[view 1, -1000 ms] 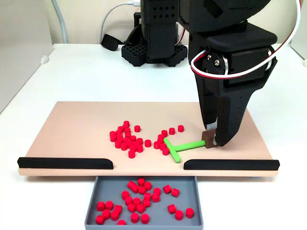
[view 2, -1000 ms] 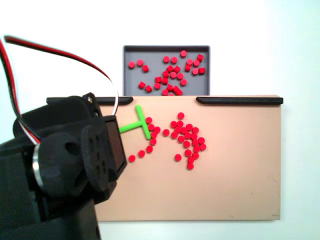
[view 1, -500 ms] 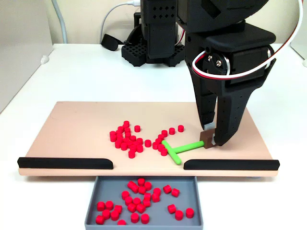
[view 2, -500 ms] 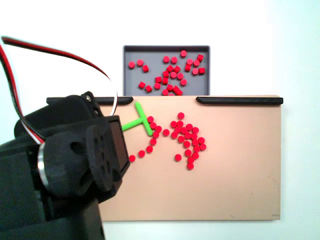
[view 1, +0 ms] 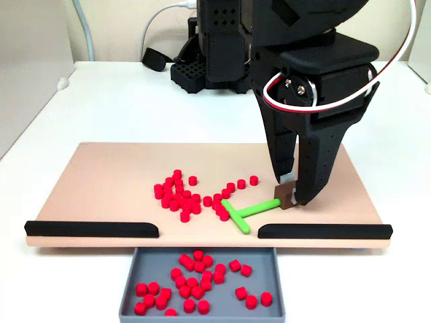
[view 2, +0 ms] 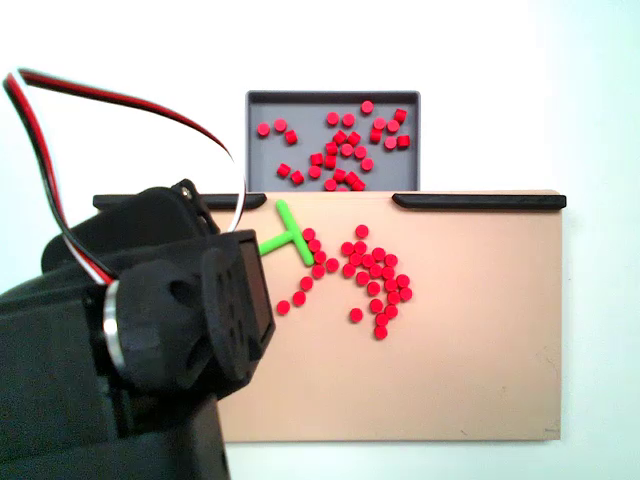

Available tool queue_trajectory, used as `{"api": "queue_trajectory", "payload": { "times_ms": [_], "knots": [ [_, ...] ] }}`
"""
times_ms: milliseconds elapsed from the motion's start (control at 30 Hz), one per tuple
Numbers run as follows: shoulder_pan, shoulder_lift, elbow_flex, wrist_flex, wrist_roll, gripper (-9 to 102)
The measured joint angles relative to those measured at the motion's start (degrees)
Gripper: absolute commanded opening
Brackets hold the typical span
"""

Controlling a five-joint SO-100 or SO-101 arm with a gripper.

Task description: Push granules from left to the grey container

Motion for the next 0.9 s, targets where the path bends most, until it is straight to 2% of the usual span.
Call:
{"api": "queue_trajectory", "payload": {
  "times_ms": [367,900],
  "knots": [
    [1.6,-0.3,-0.2,-0.2,-3.0,0],
    [3.5,-0.4,-0.5,-0.2,-13.3,0]
  ]
}}
